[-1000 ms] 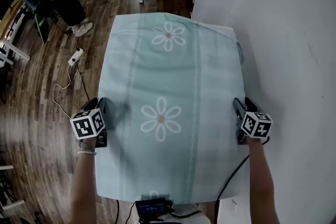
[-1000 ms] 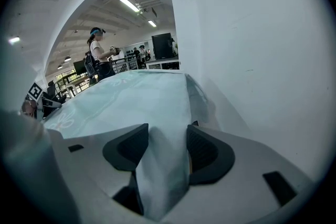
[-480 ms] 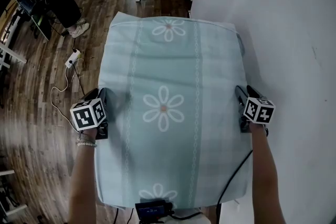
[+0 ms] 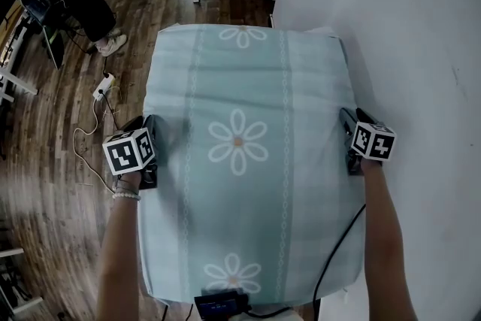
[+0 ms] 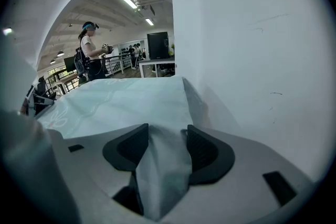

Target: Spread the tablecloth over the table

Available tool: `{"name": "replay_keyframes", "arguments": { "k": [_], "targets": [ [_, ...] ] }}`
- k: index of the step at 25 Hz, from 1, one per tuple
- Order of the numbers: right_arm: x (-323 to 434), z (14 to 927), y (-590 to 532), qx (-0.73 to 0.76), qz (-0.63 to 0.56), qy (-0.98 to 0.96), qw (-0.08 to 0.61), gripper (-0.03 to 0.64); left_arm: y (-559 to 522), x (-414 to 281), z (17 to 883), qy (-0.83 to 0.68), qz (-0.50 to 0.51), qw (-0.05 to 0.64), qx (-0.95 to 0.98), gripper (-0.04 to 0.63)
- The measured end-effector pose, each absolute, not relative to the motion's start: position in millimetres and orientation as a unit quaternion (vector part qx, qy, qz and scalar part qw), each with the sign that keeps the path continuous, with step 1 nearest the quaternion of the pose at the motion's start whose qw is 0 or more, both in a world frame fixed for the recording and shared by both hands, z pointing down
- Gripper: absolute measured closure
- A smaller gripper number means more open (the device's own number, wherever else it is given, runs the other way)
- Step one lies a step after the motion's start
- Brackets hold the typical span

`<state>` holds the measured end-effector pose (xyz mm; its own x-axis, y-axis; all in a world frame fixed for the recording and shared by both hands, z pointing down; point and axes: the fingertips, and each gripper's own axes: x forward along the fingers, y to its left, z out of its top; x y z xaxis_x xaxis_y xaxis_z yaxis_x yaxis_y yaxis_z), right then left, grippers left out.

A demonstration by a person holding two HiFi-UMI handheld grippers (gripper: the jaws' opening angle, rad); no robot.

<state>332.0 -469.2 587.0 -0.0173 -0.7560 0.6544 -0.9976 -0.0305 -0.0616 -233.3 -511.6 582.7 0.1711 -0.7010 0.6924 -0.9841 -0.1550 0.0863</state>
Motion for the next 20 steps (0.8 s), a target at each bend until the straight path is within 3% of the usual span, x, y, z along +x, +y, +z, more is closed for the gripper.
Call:
{"name": "replay_keyframes", "arguments": {
  "k": [12, 20],
  "targets": [
    [330.7, 582.7, -481.6, 0.677, 0.262, -0.654, 0.211, 0.368, -520.3, -235.8, 582.9, -0.589, 0.277, 0.248, 0.717, 0.477],
    [331.2, 551.2, -421.7, 0.689, 0.239, -0.662, 0.174, 0.388, -461.2, -237.7, 576.6, -0.574, 0.281, 0.260, 0.724, 0.466]
  ]
}}
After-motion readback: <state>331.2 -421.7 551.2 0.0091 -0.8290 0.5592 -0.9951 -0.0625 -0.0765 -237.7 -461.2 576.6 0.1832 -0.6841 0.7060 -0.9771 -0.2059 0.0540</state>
